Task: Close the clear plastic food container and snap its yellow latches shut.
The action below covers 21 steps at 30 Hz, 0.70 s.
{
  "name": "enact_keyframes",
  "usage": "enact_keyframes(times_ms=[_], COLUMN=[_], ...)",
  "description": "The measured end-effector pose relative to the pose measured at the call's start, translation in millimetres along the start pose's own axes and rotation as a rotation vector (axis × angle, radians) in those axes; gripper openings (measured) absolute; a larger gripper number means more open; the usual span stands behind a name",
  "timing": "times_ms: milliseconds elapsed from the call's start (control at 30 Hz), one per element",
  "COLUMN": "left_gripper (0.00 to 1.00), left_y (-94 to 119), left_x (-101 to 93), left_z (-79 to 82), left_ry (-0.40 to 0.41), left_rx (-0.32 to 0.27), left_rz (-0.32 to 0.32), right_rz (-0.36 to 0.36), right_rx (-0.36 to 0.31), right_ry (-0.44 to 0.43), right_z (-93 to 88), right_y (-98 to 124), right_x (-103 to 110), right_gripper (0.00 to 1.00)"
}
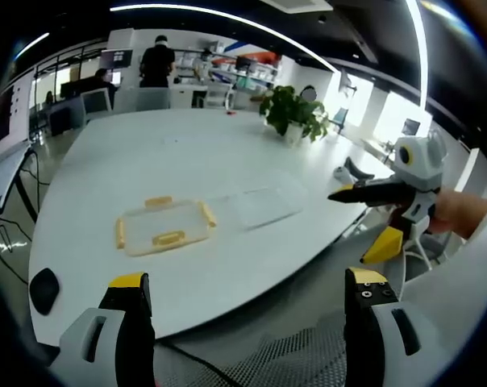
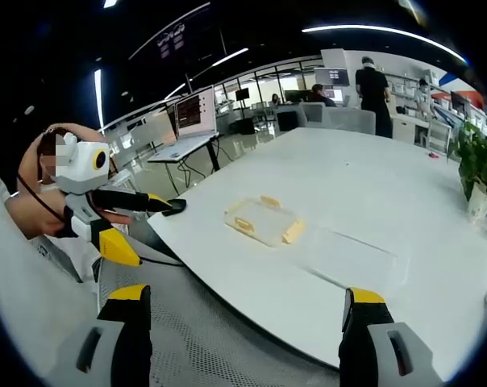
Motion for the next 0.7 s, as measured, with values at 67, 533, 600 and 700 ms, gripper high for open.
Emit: enact_keyframes(times_ms=[67, 533, 600, 700], left_gripper=[0.99, 0.99, 0.99, 0.99], left_y=[-0.2, -0.7, -0.7, -0.8], left_x=[0.4, 3.2, 3.6, 3.5], left_z=[0.2, 1.9, 2.1, 2.8], left_ry=[-0.002, -0.02, -0.021, -0.023], left_rx=[0.002, 0.009, 0.009, 0.008], left_rz=[0.0, -0.002, -0.001, 0.001], right_rz=[0.0, 0.0, 0.0, 0.003], right_rx=[-0.001, 0.006, 0.005, 0.007], right_ry=[0.0, 0.011, 0.009, 0.012], right_z=[0.2, 2.5, 2.5, 2.4], right_y=[-0.1, -1.1, -1.3, -1.5], right_x=[-0.6, -5.4, -5.8, -5.4], right_gripper=[0.99, 0.99, 0.99, 0.99])
Point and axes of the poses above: the point that each gripper's makers call its tool centre point, and the gripper's own axes: y roughly backward along the fingers, x roughly to its left, z roughly out of its top, the point moved 10 cm from there along y, roughly backward along the fingers, and after that the axes turned 10 degrees about y, right-handed, at the moved point
